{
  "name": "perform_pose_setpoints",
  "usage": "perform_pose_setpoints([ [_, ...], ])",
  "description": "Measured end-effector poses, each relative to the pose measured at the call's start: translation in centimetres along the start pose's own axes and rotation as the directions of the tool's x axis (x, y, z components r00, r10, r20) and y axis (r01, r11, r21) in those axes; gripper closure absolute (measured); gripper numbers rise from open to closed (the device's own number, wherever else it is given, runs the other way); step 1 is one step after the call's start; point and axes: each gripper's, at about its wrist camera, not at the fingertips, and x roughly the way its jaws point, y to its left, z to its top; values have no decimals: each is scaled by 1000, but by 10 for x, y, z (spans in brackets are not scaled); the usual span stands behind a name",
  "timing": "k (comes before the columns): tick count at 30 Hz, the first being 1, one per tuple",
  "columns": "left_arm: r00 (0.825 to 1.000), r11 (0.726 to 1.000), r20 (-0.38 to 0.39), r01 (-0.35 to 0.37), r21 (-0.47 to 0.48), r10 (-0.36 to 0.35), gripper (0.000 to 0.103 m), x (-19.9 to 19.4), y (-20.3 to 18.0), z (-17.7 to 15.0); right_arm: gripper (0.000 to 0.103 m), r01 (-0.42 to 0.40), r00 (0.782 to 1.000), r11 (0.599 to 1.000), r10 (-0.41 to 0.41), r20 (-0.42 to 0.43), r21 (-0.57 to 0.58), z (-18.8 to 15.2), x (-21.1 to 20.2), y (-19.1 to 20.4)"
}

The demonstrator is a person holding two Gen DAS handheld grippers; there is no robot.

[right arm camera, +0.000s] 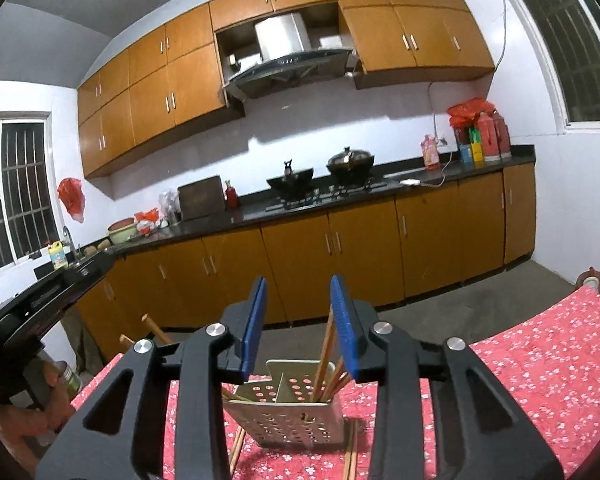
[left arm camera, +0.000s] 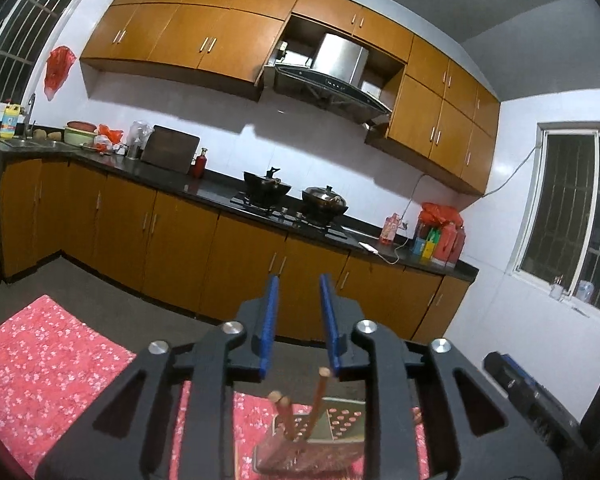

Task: Organize utensils
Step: 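Open the left tool over the holder while the right tool releases its chopstick, then lower the left tool onto a chopstick and close while the right tool grasps another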

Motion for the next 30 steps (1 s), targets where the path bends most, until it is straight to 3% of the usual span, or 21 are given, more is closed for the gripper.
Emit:
perform_pose_setpoints([
  [1, 1000, 1000, -3, 0, -5, 0, 73, -9, 6, 1, 64, 7, 1000, 1000, -7, 4, 4, 1, -5, -2],
  [3, 1000, 1000, -15, -9, -4, 9, 68, -26, 16, -2, 50, 41, 999, 999, -41, 4, 13, -1, -23, -11],
  [7, 994, 996, -82, -75, 38, 78, 59, -50, 42, -26, 47, 121, 991, 993, -122, -56, -9, -27, -38, -31],
  [9, 984, 993, -139, -101, 65, 109, 58, -53, 53, -44, 48, 169, 974, 985, -170, -148, -15, -50, -32, -46],
  [10, 972, 989, -192, -121, 88, 136, 58, -51, 62, -60, 51, 185, 962, 983, -184, -202, -12, -61, -26, -53],
  [12, 951, 986, -266, -133, 100, 155, 58, -47, 72, -82, 66, 209, 924, 978, -195, -330, 7, -90, -12, -67],
  [14, 916, 986, -369, -133, 96, 159, 58, -39, 81, -109, 75, 195, 883, 979, -150, -446, 57, -120, 2, -77],
  [18, 861, 988, -487, -102, 114, 145, 62, -30, 83, -152, 84, 145, 821, 986, -73, -566, 84, -160, 18, -68],
  [23, 821, 991, -560, -48, 123, 109, 65, -23, 78, -180, 84, 81, 786, 996, -41, -616, 36, -186, 29, -41],
  [30, 785, 992, -613, -20, 125, 93, 66, -18, 70, -197, 89, 81, 745, 996, -76, -663, -23, -206, 38, -37],
])
